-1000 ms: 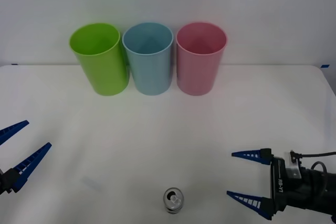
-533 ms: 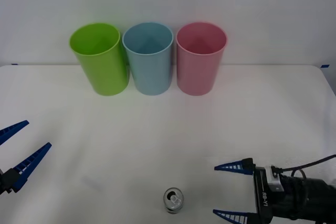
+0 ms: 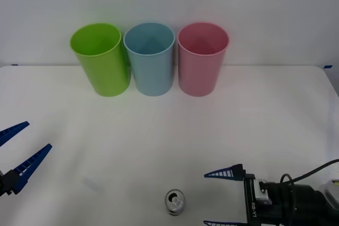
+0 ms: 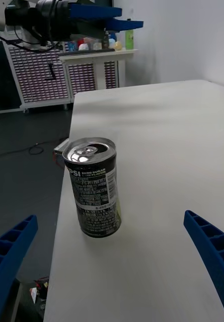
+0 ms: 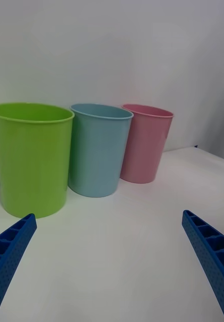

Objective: Grasp the object on the table and drop it into the matching bin: aluminum can to the light blue bin, PET bottle to the pink bin.

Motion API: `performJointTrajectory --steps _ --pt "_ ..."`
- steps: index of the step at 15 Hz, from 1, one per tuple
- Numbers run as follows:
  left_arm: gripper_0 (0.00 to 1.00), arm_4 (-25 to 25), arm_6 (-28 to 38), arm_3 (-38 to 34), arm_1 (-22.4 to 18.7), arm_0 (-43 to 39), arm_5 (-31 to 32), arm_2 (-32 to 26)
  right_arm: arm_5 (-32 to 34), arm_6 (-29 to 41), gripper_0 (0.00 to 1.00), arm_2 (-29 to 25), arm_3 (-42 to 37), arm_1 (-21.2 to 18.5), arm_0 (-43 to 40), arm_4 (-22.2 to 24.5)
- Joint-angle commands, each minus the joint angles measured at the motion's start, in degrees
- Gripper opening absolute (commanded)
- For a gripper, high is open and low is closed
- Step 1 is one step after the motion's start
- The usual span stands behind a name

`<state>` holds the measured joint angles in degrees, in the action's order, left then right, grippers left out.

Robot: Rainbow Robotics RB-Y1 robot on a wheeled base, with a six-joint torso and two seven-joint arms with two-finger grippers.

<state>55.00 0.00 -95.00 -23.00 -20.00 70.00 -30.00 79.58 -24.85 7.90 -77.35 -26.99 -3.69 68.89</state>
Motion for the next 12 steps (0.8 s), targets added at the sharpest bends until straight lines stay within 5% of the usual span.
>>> performJointTrajectory --steps 1,12 --pt "1.0 0.0 0.0 0.0 0.0 0.0 0.0 0.0 -2.5 -1.08 1.0 2.21 0.0 1.24 0.0 0.02" --pt "1.0 0.0 0.0 0.0 0.0 0.0 0.0 0.0 -12.96 -4.68 1.0 10.47 0.0 4.4 0.26 0.63"
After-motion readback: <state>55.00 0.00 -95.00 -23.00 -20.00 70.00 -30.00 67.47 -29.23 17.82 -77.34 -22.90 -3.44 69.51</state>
